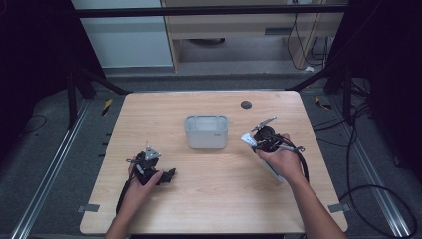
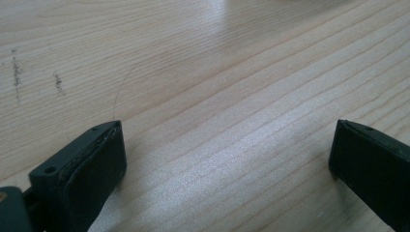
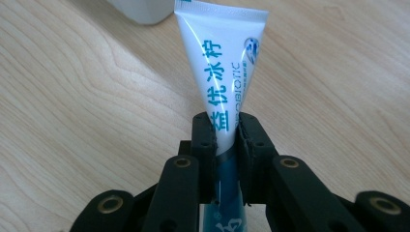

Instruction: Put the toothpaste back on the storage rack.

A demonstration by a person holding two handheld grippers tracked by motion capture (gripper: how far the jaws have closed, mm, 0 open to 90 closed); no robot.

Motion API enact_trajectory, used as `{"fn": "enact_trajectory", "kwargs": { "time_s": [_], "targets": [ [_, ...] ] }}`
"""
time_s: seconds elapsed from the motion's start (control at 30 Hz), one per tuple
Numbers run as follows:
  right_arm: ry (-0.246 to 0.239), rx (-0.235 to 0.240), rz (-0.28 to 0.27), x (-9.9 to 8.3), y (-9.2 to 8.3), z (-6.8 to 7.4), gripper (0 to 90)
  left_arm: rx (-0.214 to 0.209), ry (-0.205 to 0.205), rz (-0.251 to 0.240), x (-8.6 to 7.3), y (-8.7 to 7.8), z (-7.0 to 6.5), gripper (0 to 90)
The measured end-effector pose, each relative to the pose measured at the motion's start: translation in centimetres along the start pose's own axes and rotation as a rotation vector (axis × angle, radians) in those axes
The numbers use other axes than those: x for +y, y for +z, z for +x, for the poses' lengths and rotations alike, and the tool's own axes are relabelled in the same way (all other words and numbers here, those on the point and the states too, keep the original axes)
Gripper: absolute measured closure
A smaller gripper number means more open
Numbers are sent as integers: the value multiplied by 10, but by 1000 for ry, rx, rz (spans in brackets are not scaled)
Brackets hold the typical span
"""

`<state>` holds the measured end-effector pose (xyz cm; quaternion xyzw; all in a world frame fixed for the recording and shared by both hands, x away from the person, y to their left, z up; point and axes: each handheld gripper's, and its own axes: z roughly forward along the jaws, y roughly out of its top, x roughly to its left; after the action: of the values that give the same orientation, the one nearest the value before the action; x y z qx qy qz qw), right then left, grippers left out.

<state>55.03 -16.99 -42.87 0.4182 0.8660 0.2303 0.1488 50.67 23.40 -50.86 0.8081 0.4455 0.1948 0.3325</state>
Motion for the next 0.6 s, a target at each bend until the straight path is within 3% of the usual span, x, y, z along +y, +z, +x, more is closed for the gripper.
{"fn": "enact_trajectory", "kwargs": {
  "time_s": [0.33,0.6],
  "targets": [
    [27,2,-83,8,-23,-3,791,0,0,0,0,0,0,0],
    [35,1,-179,15,-36,7,791,0,0,0,0,0,0,0]
  ]
}}
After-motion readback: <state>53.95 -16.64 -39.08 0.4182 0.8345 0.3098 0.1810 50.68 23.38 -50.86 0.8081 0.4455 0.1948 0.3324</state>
